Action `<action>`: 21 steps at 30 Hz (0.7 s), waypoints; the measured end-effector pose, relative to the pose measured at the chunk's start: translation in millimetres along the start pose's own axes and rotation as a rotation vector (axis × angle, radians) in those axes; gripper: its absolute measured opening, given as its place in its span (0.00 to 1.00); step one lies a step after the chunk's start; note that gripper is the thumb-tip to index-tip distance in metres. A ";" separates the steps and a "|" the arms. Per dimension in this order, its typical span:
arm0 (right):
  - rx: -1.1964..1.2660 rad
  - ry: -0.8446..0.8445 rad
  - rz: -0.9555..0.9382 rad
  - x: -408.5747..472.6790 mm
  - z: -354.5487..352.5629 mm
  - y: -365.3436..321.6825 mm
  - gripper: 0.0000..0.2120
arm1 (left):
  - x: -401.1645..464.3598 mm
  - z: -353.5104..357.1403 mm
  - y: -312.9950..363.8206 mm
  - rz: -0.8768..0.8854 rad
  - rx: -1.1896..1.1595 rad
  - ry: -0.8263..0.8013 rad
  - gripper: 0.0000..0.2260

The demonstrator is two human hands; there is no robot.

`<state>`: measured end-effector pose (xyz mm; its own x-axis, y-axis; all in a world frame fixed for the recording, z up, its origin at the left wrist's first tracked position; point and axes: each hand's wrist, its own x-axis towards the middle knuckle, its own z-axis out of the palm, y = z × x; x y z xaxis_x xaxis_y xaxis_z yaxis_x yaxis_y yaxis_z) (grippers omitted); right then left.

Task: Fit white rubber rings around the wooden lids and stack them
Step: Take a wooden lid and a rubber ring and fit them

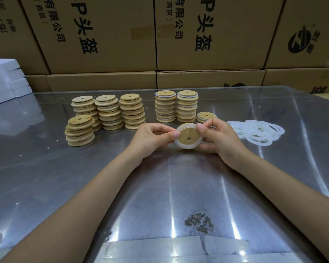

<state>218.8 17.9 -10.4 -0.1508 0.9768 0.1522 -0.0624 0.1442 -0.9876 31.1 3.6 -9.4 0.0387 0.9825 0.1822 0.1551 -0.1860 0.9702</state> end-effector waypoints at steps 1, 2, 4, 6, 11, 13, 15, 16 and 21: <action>0.005 0.005 0.002 0.2 0.6 0.3 0.10 | 0.8 -0.3 -0.5 -0.009 -0.004 -0.002 0.01; 0.018 0.011 0.005 0.4 1.3 0.4 0.10 | 1.4 -0.8 -1.2 -0.015 -0.006 -0.005 0.01; 0.048 0.023 0.016 0.6 2.4 0.3 0.11 | 2.6 -2.0 -2.3 -0.022 -0.004 -0.019 0.01; 0.055 0.033 0.023 1.3 2.6 0.7 0.11 | 3.7 -3.6 -3.1 -0.027 -0.001 -0.043 0.01; 0.011 -0.013 -0.014 1.0 0.9 0.1 0.09 | 5.6 -7.8 -3.9 -0.008 0.040 -0.097 0.04; 0.007 -0.030 -0.020 1.2 -0.6 -0.2 0.08 | 6.0 -8.1 -4.0 0.022 0.060 -0.104 0.08; 0.013 -0.049 -0.012 2.0 -2.2 0.2 0.07 | 6.0 -8.0 -3.9 0.076 0.136 -0.133 0.12; 0.011 -0.060 -0.007 2.2 -2.6 0.5 0.06 | 5.7 -7.4 -4.1 0.111 0.198 -0.156 0.12; 0.015 -0.097 -0.008 2.0 -1.7 1.3 0.04 | 3.7 -2.8 -7.0 0.143 0.387 -0.133 0.09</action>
<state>220.1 20.4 -11.4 -0.2448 0.9556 0.1642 -0.0784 0.1493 -0.9857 27.4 8.5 -15.1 0.2097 0.9416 0.2634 0.4965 -0.3346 0.8009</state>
